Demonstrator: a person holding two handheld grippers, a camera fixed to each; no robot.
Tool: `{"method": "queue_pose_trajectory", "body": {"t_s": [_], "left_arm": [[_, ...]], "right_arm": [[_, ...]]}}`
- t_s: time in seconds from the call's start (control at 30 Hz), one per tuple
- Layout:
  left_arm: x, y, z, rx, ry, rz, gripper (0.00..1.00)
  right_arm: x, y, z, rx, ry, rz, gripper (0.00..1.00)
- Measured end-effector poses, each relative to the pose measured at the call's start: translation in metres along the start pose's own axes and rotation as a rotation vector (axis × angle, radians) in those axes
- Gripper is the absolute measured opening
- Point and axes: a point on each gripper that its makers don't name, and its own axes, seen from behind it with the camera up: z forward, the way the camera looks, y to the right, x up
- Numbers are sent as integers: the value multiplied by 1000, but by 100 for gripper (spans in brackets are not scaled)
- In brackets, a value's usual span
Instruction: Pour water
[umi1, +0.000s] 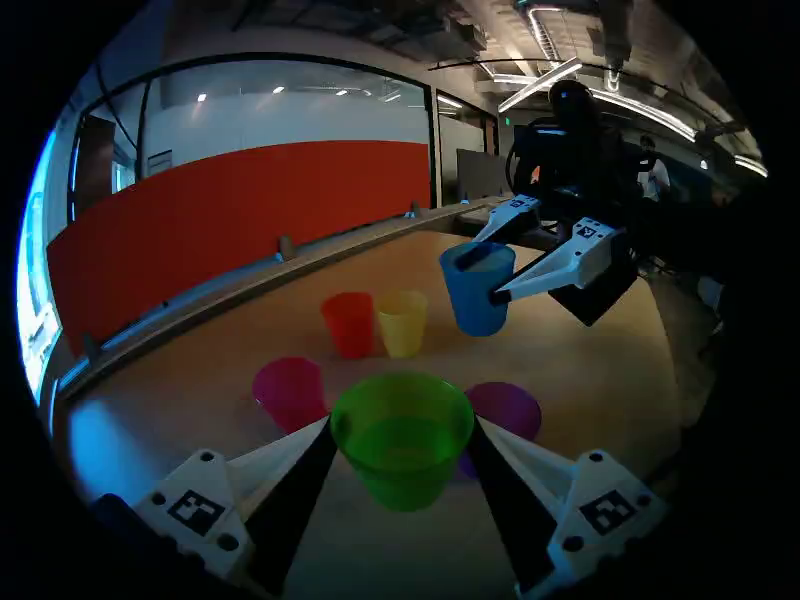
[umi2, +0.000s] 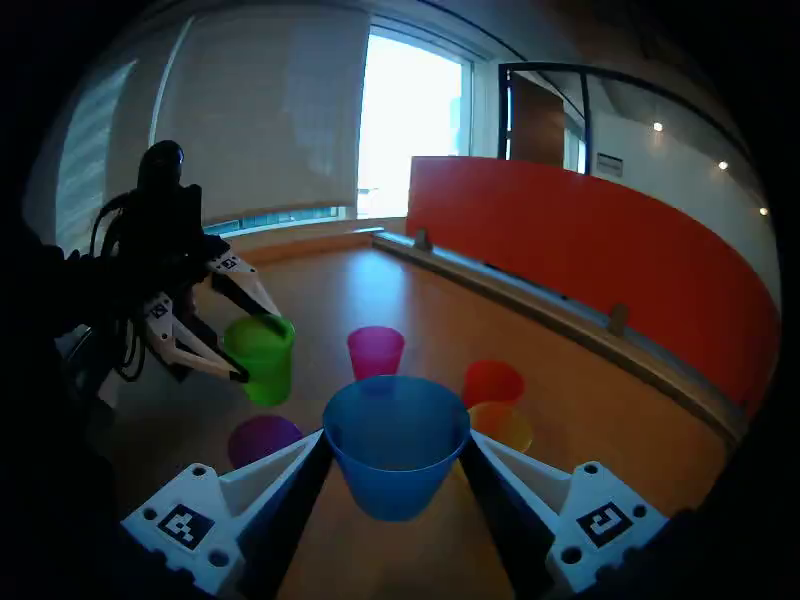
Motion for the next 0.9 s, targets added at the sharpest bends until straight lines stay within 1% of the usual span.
{"method": "queue_pose_trajectory", "body": {"t_s": [0.37,0.67,0.9], "left_arm": [[-20,-2,6,1,-57,8,87],[-32,1,11,-14,-96,19,87],[-39,0,12,-24,-135,25,87]], "right_arm": [[-20,-3,13,17,-44,10,90],[-32,-2,22,24,-75,10,90],[-41,-4,27,31,-109,-16,90]]}}
